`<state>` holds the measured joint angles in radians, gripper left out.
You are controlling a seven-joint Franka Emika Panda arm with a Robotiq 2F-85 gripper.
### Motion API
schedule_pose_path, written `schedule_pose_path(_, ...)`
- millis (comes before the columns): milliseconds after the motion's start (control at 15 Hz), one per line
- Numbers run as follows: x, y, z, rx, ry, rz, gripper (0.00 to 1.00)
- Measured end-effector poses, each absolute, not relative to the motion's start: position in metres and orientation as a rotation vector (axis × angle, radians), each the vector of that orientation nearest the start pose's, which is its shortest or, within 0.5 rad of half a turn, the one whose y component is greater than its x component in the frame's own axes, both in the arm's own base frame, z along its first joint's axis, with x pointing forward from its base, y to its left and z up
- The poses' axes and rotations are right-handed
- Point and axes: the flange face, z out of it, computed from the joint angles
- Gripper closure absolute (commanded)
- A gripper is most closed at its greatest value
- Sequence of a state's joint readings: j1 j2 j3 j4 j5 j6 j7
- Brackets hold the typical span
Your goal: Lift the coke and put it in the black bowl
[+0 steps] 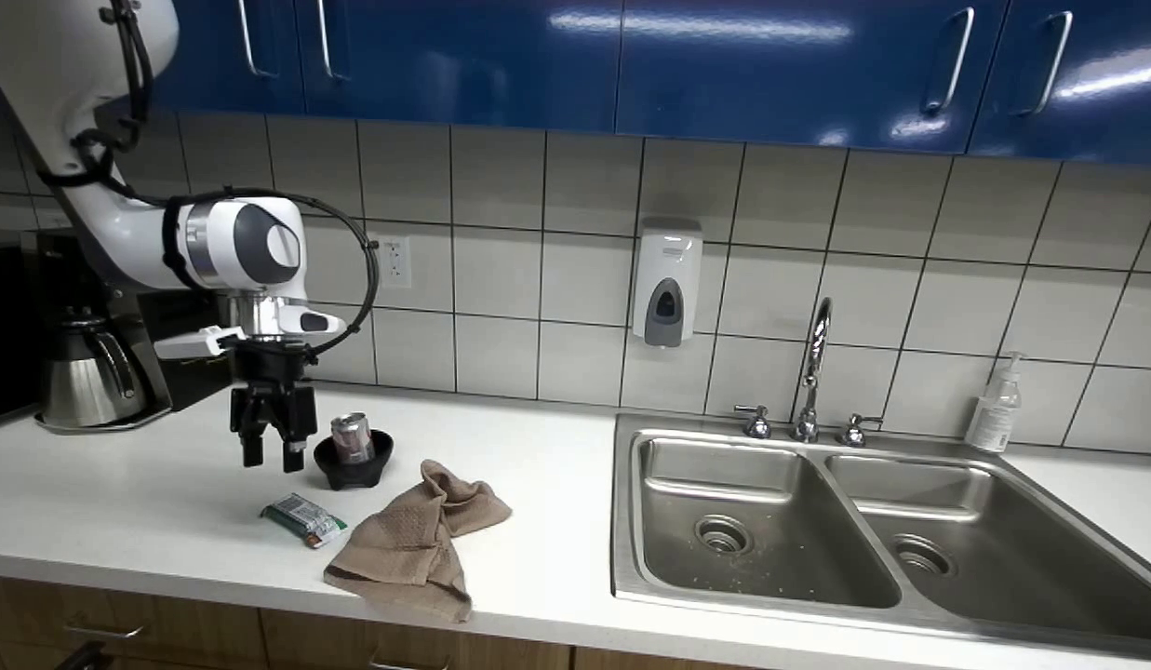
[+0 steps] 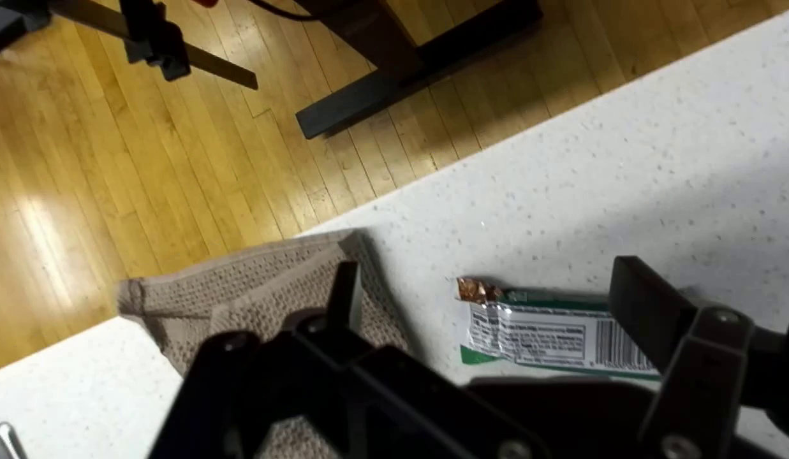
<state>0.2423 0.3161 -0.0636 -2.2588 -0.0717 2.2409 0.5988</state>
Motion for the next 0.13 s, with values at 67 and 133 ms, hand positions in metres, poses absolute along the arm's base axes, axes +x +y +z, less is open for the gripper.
schedule_pose_path(67,0.481,0.0834,0.1989,-3.247,0.608,0.488,0.0)
schedule_pose_path(133,0.472,0.0817,0.1996,-3.248,0.614,0.5,0.0)
